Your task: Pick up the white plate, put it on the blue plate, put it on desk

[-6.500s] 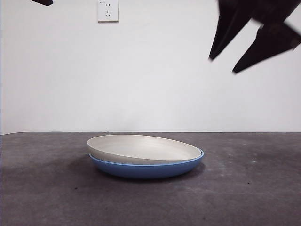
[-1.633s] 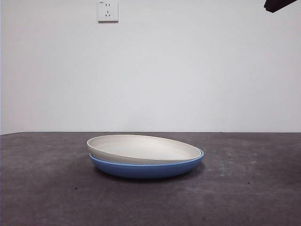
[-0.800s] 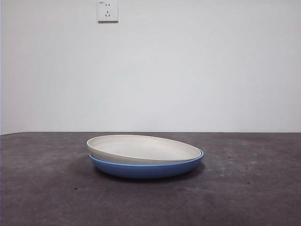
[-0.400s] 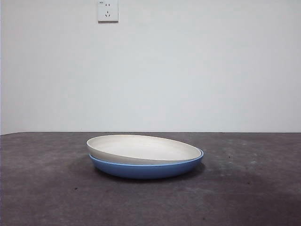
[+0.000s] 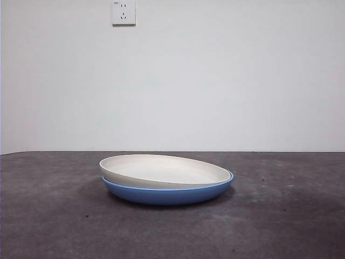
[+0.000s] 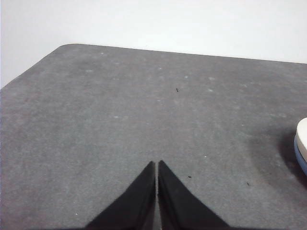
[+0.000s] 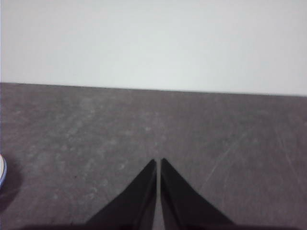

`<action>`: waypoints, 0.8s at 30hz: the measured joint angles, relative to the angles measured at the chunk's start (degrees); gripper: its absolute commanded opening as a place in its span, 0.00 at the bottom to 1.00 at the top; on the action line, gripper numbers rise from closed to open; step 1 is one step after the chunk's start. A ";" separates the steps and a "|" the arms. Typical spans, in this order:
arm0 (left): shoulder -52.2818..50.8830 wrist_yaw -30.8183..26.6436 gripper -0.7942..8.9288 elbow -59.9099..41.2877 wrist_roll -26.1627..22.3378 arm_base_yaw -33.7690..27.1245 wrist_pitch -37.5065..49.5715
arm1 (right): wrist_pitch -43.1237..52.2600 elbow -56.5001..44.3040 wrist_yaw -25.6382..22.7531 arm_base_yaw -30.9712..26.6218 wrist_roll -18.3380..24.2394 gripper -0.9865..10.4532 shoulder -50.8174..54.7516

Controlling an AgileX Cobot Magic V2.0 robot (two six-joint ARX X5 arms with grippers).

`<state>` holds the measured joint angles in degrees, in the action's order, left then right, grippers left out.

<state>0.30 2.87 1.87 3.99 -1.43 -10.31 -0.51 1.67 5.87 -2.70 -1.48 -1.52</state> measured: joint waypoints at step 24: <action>0.00 0.00 0.09 -0.02 0.00 0.00 0.02 | -8.90 -0.70 -0.26 0.00 -1.95 0.09 1.16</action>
<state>0.30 2.87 1.85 3.99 -1.43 -10.28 -9.41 0.97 5.61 -2.70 -3.42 -0.36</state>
